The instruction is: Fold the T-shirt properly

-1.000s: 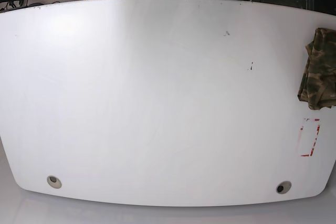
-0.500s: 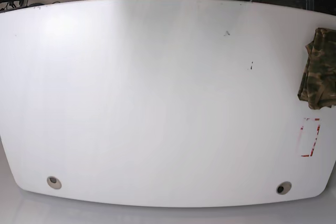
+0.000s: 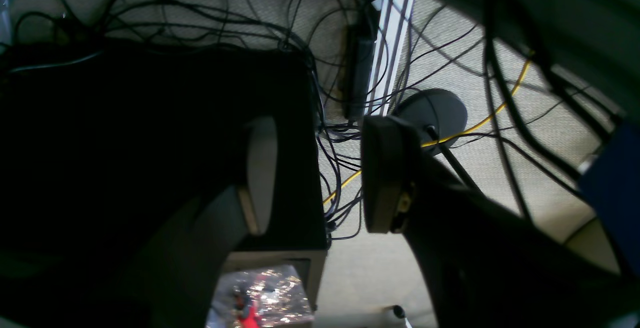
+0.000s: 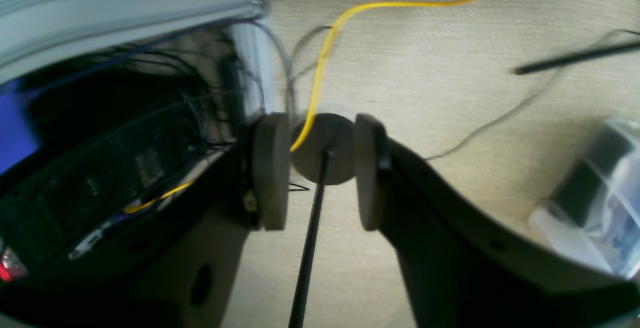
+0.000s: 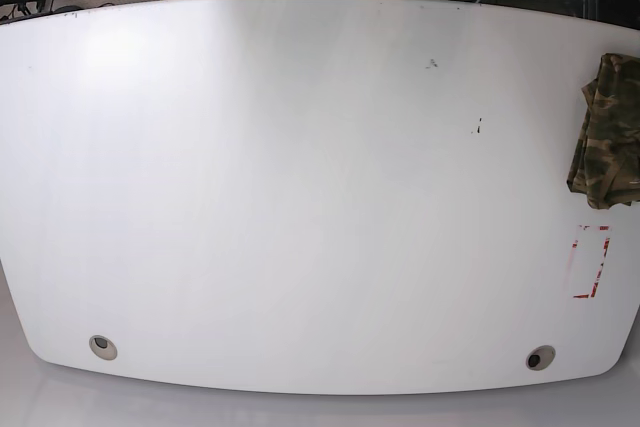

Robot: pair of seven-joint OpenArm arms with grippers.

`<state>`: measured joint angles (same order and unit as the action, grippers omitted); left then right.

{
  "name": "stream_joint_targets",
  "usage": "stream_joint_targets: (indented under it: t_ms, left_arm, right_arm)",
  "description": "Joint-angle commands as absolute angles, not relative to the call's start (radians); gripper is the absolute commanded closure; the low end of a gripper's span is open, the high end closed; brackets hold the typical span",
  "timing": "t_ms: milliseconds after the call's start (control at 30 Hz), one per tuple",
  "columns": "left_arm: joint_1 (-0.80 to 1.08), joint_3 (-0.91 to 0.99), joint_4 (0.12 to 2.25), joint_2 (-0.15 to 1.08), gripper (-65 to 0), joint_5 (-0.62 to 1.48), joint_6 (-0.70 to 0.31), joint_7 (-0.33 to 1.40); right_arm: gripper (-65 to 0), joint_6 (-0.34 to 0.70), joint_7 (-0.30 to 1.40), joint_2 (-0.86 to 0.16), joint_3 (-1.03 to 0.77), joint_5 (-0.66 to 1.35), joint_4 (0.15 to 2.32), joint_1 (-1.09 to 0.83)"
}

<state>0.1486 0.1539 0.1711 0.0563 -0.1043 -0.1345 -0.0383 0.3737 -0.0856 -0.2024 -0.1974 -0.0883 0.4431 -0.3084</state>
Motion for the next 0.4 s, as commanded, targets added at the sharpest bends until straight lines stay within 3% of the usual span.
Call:
stream_joint_targets:
  t_ms: [0, 367]
  left_arm:
    - [0.140, 0.153, 0.173, 0.067, -24.6, -0.102, -0.131, -0.024]
    - [0.117, 0.153, 0.171, 0.071, -24.6, -0.099, -0.131, -0.001]
  right_arm:
    - [-20.1, 0.378, -0.091, -0.211, -0.200, -0.096, 0.409, -0.294]
    - [-20.1, 0.377, -0.091, -0.211, -0.196, -0.096, 0.338, -0.242]
